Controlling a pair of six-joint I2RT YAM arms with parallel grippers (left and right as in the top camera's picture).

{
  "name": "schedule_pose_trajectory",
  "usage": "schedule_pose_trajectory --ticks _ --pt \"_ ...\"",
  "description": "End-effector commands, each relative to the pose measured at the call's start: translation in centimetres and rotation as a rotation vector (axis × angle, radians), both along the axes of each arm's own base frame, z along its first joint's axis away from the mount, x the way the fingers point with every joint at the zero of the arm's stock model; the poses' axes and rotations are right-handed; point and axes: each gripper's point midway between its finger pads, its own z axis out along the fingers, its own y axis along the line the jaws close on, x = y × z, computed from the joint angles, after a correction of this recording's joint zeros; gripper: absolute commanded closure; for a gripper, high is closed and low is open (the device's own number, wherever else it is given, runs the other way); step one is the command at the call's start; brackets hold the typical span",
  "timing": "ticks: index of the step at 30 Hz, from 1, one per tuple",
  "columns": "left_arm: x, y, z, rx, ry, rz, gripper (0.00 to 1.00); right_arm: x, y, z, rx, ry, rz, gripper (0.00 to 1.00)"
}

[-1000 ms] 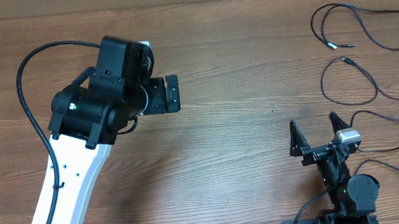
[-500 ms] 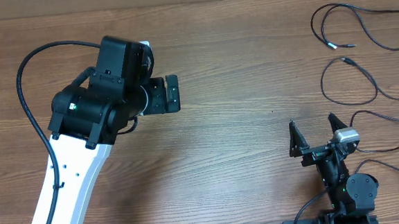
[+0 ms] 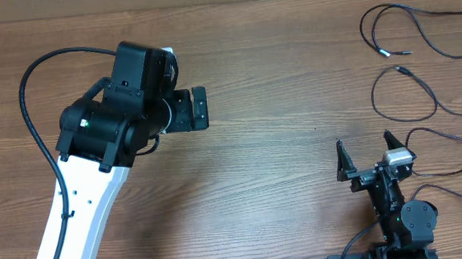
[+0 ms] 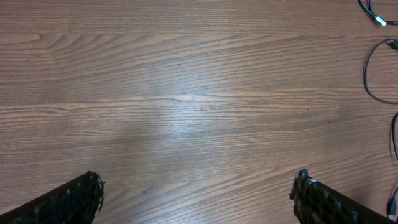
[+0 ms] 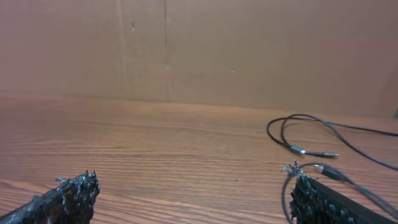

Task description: Untangle cables

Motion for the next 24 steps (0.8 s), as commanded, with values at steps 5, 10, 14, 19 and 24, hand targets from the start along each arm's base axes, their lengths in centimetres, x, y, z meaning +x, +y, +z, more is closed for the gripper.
schedule_pose_trajectory --ticks 5,10,14,19,24 --pt "0.3 0.23 0.18 0.003 -0.006 0.015 0.01 0.03 -0.13 -0.31 -0.041 -0.003 -0.019 0.0" --pt "0.3 0.26 0.18 0.003 -0.006 0.016 0.0 0.03 -0.15 -0.32 -0.028 -0.001 -0.02 0.0" --pt "0.29 0.25 0.18 0.003 -0.006 0.016 0.0 0.08 -0.71 -0.37 0.025 0.008 -0.053 0.0" --pt "0.29 0.23 0.18 0.003 -0.006 0.015 0.01 0.07 -0.63 -0.37 0.024 0.008 -0.048 0.0" --pt "0.3 0.25 0.18 0.003 -0.006 0.016 0.0 0.05 -0.37 -0.34 0.006 0.005 -0.032 0.0"
